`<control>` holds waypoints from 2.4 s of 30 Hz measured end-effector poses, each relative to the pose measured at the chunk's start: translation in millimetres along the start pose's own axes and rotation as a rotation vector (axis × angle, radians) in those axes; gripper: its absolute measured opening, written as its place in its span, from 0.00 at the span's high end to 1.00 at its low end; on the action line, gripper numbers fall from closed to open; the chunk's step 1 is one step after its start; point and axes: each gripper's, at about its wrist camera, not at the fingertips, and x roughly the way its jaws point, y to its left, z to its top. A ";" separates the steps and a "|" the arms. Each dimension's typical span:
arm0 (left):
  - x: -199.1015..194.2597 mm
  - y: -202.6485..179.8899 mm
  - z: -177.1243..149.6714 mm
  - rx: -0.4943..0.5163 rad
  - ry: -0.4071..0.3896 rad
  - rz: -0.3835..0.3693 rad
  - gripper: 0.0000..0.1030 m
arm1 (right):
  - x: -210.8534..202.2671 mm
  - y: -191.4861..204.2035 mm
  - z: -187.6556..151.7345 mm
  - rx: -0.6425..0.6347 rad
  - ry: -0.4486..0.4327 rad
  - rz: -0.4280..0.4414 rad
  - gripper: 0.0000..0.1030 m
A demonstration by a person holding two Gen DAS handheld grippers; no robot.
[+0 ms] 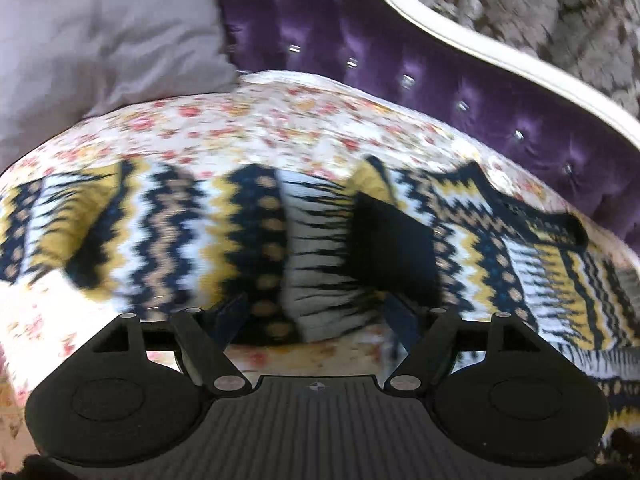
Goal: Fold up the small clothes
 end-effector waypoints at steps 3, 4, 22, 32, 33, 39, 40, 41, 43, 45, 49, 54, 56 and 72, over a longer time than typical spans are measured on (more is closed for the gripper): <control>-18.0 26.9 1.5 -0.074 -0.051 0.017 0.27 | -0.7 0.0 -0.2 0.003 -0.005 0.002 0.00; -24.3 37.2 2.5 -0.098 -0.069 0.030 0.25 | -1.3 -0.1 -0.9 0.005 -0.007 0.003 0.00; -32.6 186.7 -2.5 -0.536 -0.103 -0.017 0.11 | -1.9 0.3 -2.3 0.011 -0.023 0.000 0.00; -15.6 184.1 10.8 -0.666 -0.154 0.000 0.83 | -1.3 0.0 -2.2 0.011 -0.027 0.000 0.00; -16.5 183.1 14.2 -0.658 -0.153 0.020 0.86 | -1.1 0.0 -2.0 0.012 -0.027 0.000 0.00; -46.6 146.2 41.9 -0.495 -0.270 0.066 0.89 | -0.9 0.4 -2.1 0.010 -0.026 -0.003 0.00; -53.2 134.0 47.6 -0.447 -0.298 0.063 0.89 | -0.6 0.5 -1.9 0.009 -0.026 -0.004 0.00; -60.4 119.7 53.3 -0.397 -0.322 0.058 0.89 | -0.2 0.5 -1.5 0.009 -0.026 -0.004 0.00; -74.1 84.2 62.9 -0.288 -0.366 0.018 0.89 | -0.6 0.6 -1.9 0.009 -0.026 -0.004 0.00; -84.0 43.0 69.1 -0.170 -0.397 -0.032 0.89 | -0.6 0.5 -1.8 0.009 -0.026 -0.004 0.00; -82.9 -45.5 64.9 0.050 -0.398 -0.147 0.89 | -0.9 0.5 -2.1 0.010 -0.027 -0.003 0.00; -51.6 -138.5 34.7 0.241 -0.313 -0.260 0.89 | 0.3 0.9 -1.8 0.011 -0.026 -0.003 0.00; -34.3 -167.4 19.6 0.325 -0.262 -0.282 0.83 | -0.1 0.7 -2.4 0.012 -0.027 -0.001 0.00; -41.9 -145.1 -30.2 0.438 -0.302 -0.242 0.32 | 0.1 1.2 -3.6 0.024 -0.033 0.006 0.00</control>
